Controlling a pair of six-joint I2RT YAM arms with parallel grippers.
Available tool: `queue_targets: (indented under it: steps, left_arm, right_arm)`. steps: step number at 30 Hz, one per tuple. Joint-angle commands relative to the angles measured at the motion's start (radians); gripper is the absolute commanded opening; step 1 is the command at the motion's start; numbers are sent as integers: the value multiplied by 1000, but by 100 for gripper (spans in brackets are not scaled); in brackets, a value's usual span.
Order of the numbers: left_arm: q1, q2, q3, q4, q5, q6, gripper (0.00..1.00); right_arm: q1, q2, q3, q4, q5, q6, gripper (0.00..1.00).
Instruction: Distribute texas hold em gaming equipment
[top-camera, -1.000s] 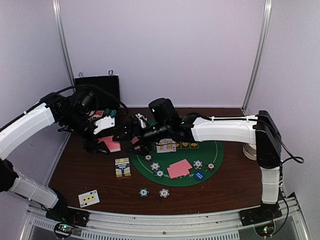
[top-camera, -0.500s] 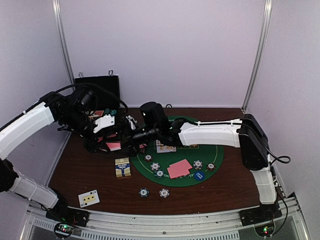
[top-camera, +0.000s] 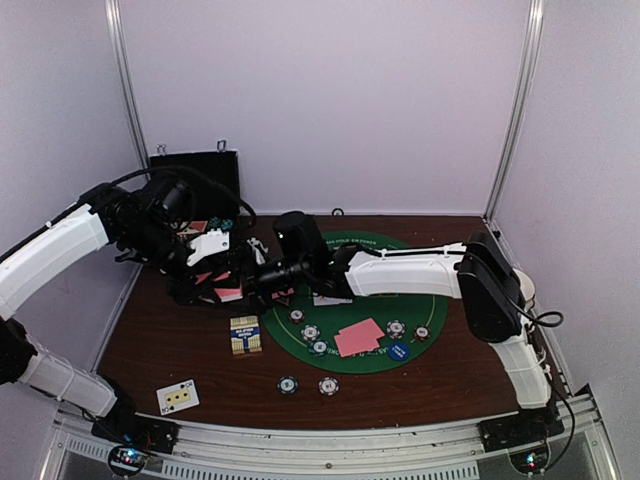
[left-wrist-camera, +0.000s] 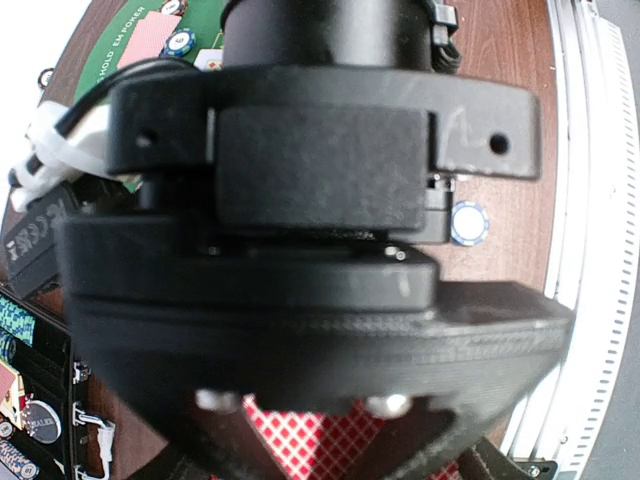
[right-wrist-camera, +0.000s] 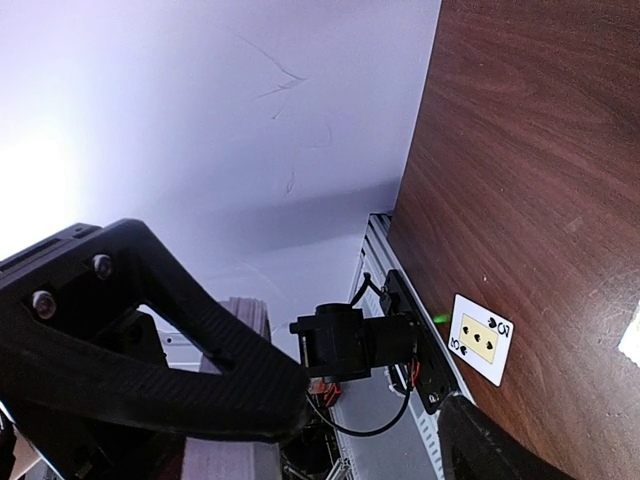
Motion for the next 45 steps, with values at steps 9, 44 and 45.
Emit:
queue_targets:
  steps: [9, 44, 45]
  left_arm:
    - [1, -11, 35, 34, 24, -6, 0]
    - [1, -29, 2, 33, 16, -6, 0]
    - [1, -29, 2, 34, 15, -6, 0]
  right_arm:
    - [-35, -58, -67, -36, -19, -21, 64]
    - [-75, -275, -158, -168, -68, -89, 41]
    - [-75, -279, -160, -174, -70, -90, 38]
